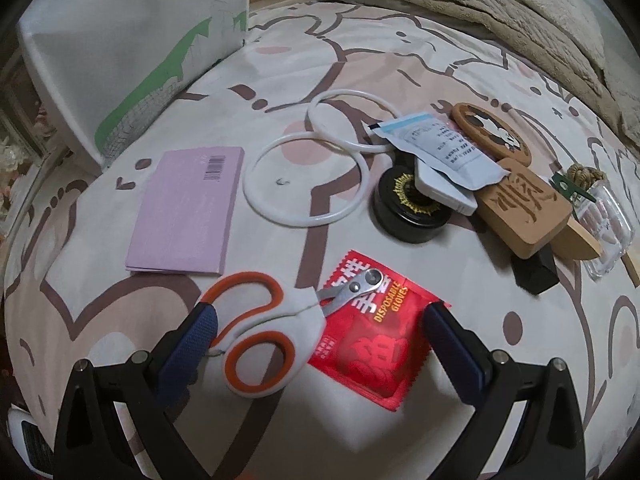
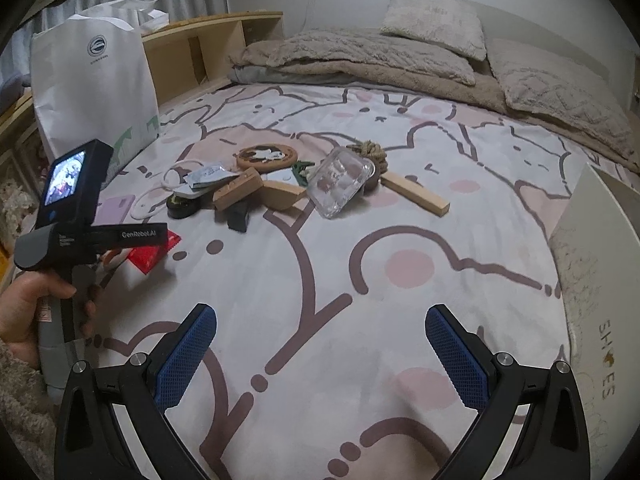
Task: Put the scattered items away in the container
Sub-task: 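Lower the left tool over the orange-handled scissors and close on them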
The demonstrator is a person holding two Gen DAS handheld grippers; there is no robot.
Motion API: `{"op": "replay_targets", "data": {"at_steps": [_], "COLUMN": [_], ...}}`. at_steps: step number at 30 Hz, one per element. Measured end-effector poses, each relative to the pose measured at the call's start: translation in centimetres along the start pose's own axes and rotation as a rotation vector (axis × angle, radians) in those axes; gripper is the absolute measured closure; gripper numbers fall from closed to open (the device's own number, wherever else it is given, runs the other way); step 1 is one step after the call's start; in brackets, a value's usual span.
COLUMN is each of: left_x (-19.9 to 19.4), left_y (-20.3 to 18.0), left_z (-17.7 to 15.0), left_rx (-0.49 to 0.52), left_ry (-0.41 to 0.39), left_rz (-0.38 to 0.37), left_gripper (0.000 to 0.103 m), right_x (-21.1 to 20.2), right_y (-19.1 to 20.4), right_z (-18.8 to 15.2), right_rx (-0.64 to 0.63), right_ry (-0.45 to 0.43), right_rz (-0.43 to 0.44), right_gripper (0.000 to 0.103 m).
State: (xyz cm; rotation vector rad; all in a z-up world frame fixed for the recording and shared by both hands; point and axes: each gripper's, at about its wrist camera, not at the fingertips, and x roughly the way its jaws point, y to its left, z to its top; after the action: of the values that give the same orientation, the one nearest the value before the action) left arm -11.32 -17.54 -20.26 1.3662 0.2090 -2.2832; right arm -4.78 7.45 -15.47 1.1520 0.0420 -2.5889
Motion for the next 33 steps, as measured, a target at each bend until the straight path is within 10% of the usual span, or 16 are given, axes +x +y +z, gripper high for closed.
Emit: {"op": "replay_targets", "data": {"at_steps": [15, 33], "left_x": [-0.7, 1.7], "left_y": [-0.2, 2.1], "left_z": [0.0, 0.7], "left_rx": [0.074, 0.002], "left_ry": [-0.053, -0.010], "left_rz": [0.089, -0.046], "left_gripper": [0.000, 0.000], "right_x": [0.7, 1.1], "right_y": [0.4, 1.2], "right_z": [-0.5, -1.1], "right_rx": [-0.020, -0.040], "right_ry": [0.029, 0.016], "right_rz": [-0.005, 0.018], "right_gripper": [0.000, 0.000]}}
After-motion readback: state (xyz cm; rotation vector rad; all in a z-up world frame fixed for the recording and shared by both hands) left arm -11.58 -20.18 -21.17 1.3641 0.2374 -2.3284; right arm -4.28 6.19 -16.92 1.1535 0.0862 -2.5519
